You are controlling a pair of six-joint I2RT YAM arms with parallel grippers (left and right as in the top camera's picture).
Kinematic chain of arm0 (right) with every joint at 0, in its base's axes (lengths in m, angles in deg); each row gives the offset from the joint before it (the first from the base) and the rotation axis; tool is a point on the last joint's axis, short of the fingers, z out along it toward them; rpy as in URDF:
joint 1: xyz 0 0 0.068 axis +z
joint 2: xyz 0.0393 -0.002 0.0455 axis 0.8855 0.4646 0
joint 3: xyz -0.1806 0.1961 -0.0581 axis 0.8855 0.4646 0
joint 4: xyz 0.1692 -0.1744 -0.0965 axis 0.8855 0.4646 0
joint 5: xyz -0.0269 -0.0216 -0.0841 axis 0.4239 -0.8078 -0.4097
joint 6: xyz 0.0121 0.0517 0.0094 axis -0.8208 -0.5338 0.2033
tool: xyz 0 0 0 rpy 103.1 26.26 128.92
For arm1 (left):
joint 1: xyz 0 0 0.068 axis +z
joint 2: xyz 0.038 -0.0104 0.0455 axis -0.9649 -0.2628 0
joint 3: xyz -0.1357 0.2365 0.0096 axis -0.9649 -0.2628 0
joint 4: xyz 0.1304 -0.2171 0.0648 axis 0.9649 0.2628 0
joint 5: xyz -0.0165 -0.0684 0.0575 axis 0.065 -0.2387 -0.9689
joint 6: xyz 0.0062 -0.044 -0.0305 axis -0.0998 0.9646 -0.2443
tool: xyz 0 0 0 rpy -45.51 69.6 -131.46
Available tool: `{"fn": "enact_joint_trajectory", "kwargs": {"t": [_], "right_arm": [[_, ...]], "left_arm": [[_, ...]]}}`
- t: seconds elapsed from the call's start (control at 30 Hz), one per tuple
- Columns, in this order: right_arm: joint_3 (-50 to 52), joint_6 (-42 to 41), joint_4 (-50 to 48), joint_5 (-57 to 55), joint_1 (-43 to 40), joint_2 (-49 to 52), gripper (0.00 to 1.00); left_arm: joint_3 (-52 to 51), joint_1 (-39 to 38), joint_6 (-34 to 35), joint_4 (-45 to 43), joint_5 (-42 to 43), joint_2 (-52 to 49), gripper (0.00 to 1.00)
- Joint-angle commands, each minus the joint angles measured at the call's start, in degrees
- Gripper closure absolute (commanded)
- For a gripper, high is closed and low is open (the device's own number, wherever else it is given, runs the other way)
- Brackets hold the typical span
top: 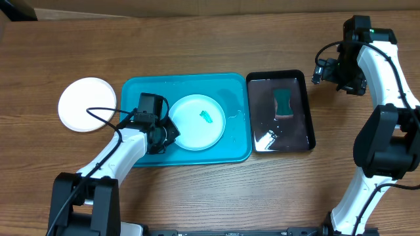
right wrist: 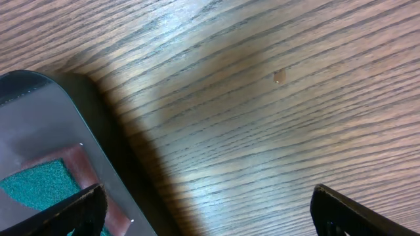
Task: Clean dirty plates on tray and stack at the side
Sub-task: 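Grasp the light blue plate rim and slide it to the tray center, then reach the right gripper to the sponge in the black tray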
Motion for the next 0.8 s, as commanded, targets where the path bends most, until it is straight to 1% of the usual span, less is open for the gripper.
{"fn": "enact_joint_trajectory", "kwargs": {"t": [0.0, 0.07, 0.2, 0.27, 0.33, 0.37, 0.43, 0.53, 0.57, 0.63, 0.67, 0.7, 0.77], "right_arm": [[-1.0, -0.2, -0.2, -0.1, 0.2, -1.4, 0.0], [-1.0, -0.2, -0.2, -0.1, 0.2, -1.4, 0.0], [-1.0, -0.2, -0.4, -0.1, 0.2, -1.4, 0.0], [-1.0, -0.2, -3.0, 1.6, 0.2, -1.4, 0.0], [-1.0, -0.2, -6.3, 5.9, 0.2, -1.4, 0.0], [-1.0, -0.2, -6.4, 9.2, 0.2, -1.4, 0.0], [-1.0, 0.0, -3.1, 16.6, 0.2, -1.4, 0.0], [-1.0, 0.5, -1.1, 20.7, 0.2, -1.4, 0.01], [-1.0, 0.5, -0.4, 23.3, 0.2, -1.4, 0.15], [-1.0, 1.6, 1.3, 26.4, 0.3, -1.4, 0.36], [-1.0, 2.6, 2.5, 26.7, 0.7, -1.4, 0.42], [-1.0, 3.8, 4.0, 26.6, 1.3, -1.4, 0.46], [-1.0, 6.8, 6.5, 26.4, 2.8, -1.4, 0.48]], "left_arm": [[-0.6, -0.3, 0.8, 0.3, -1.5, -2.1, 0.96], [-0.6, -0.2, 0.8, 0.4, -1.5, -2.1, 0.95], [-0.6, -0.3, 0.7, 0.5, -1.5, -2.1, 0.96], [-0.6, -0.3, -0.2, 0.6, -1.5, -2.1, 0.96], [-0.6, -0.3, -0.3, 0.9, -1.6, -2.1, 0.96], [-0.6, -0.3, -0.3, 0.9, -1.9, -2.1, 0.96], [-0.6, -0.3, -0.3, 0.4, -1.9, -2.1, 0.96], [-0.6, -0.3, -0.1, -0.2, -1.3, -2.1, 0.96], [-0.6, -0.4, -0.1, -0.2, -1.2, -2.1, 0.96], [-0.6, -0.4, -0.1, -0.1, -1.2, -2.1, 0.96], [-0.6, -0.4, -0.1, -0.1, -1.2, -2.1, 0.96], [-0.6, -0.4, -0.1, -0.1, -1.2, -2.1, 0.96], [-0.6, -0.4, -0.1, -0.2, -1.2, -2.1, 0.96]]}}
